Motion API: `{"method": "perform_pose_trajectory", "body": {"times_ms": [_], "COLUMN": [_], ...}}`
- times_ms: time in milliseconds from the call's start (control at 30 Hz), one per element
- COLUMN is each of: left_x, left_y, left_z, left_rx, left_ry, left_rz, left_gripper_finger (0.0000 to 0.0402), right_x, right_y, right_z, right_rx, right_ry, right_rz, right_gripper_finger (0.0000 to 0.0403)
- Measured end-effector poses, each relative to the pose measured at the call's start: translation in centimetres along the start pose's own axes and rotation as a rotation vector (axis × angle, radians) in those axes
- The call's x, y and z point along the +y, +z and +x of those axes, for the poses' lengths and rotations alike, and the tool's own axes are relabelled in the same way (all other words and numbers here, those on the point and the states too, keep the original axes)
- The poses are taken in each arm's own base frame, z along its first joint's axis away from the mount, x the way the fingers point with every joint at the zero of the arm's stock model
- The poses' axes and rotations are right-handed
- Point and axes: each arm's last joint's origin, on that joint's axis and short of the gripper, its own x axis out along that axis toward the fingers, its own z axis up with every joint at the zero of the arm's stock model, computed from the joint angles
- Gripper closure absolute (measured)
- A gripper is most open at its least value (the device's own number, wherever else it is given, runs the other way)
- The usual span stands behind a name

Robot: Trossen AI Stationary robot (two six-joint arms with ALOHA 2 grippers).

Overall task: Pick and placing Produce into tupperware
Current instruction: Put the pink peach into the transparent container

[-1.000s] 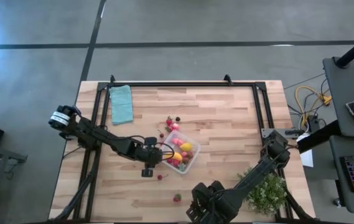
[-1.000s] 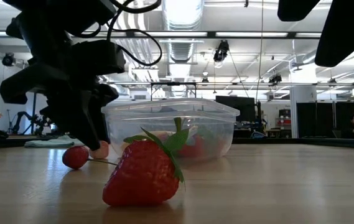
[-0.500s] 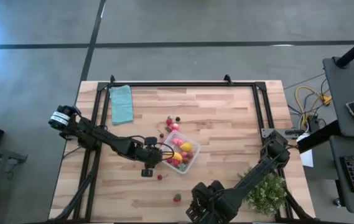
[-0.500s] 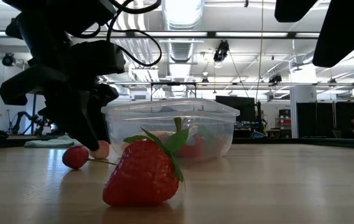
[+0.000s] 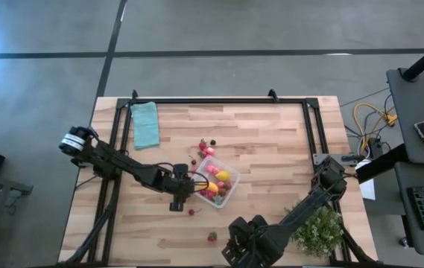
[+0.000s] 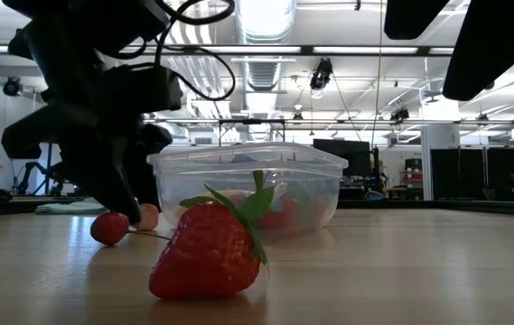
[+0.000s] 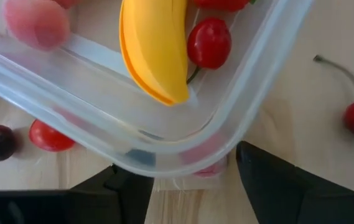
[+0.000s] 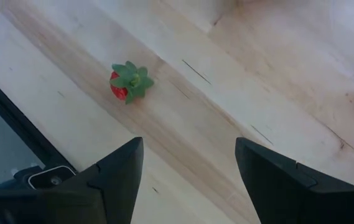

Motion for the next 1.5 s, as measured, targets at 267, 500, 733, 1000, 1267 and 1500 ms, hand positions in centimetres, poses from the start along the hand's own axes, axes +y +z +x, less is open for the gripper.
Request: {"method": "perform_pose_trajectory", "body": {"times_ms": [267,500,733,1000,1267,1500], "left_x": [-0.1,0.0,0.0,0.0,0.4,1.1], "left_y": [-0.2,0.0,0.1,0.0,-0.9,-0.2], "left_z": [0.6,0.4,0.4,0.4,-0.6,-4.3], "left_rx": [0.016,-0.012,-0.014,-0.007,0.086,-0.002], "left_ry": [0.008,0.034,0.032,0.031,0.045,0.034], "left_rz": [0.005,-0.001,-0.001,0.0,0.021,-0.001], "left_gripper_finger": [0.0194,0.0197,0.0242,0.0294,0.0307,0.0308], "right_x": [0.0,0.0,-0.1,-0.1,-0.2,-0.2], "right_y": [0.0,0.0,0.0,0.0,0.0,0.1], "right_z": [0.0,0.0,0.0,0.0,0.0,0.0], "right_rx": [-0.008,-0.008,-0.008,-0.008,-0.01,-0.018], "right_ry": [-0.001,-0.003,-0.006,-0.012,-0.016,-0.021], "right_rz": [0.001,0.0,-0.001,-0.004,-0.007,-0.029], "right_gripper_finger": [0.0156,0.0156,0.0156,0.0156,0.0156,0.0156]}}
